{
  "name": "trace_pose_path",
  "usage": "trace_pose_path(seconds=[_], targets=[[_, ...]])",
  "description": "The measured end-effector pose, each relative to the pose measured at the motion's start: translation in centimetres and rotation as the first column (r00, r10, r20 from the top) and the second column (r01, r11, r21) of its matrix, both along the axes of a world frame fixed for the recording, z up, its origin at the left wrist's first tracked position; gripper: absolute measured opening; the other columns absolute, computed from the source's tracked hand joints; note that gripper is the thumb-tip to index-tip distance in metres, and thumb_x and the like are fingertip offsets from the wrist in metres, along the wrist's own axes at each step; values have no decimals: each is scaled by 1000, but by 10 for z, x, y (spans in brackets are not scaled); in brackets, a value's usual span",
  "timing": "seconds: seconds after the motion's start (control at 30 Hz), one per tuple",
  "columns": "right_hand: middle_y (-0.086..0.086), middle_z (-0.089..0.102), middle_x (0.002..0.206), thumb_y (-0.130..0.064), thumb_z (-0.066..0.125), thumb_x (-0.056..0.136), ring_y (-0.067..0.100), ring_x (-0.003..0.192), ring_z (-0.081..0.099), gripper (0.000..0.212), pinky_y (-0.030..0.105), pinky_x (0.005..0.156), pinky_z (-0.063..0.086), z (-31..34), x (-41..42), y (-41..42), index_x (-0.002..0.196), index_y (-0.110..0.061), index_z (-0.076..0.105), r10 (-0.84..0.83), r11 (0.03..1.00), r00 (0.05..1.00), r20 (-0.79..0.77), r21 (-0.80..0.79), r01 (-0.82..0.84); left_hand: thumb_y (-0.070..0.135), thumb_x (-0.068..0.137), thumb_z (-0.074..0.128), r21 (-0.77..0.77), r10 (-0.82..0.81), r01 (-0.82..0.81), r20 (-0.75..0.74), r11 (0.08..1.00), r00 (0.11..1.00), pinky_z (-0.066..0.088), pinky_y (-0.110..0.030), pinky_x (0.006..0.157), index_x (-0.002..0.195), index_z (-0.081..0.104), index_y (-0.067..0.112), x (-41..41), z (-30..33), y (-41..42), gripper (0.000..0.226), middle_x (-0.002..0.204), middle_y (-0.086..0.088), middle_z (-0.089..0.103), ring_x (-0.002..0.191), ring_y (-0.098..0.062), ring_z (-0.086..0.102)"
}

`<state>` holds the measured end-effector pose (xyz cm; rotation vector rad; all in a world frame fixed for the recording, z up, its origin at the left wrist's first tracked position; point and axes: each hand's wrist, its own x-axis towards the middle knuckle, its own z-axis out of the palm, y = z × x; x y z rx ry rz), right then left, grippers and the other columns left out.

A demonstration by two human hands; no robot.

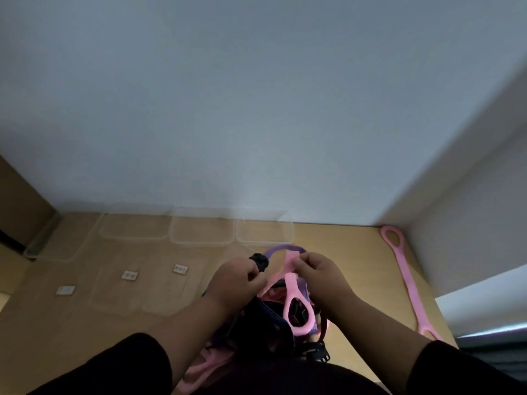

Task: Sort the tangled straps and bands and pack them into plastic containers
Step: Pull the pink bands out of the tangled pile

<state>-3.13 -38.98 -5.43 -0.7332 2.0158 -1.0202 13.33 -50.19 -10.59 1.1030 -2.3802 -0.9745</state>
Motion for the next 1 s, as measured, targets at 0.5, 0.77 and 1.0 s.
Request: trace_pose_path(seconds=[0.5,0.77,1.0], targets=[[0,59,63,-28,53,103,14,53,51,23,28,51,43,67,-5,21,90,-16,67,9,957,1000,2,-291,-8,62,99,37,944,54,155,-178,290,983,43,-30,63,68,69,12,-83,81,-7,67,69,-9,68,59,-22,63],[11,63,65,-26,54,103,19,47,51,25,29,46,42,67,-33,59,85,-22,71,37,981,999,26,-192,-31,15,98,49,986,292,4,-53,165,955,52,-23,46,95,64,1,-137,74,13,21,68,-10,69,47,-18,66],[17,73,81,-21,55,102,25,58,53,20,33,53,48,49,-71,111,104,-22,74,16,1000,989,145,-20,-13,-4,93,49,964,439,-65,-56,256,897,53,-29,51,109,61,4,-192,75,11,22,82,-14,68,71,-23,65]])
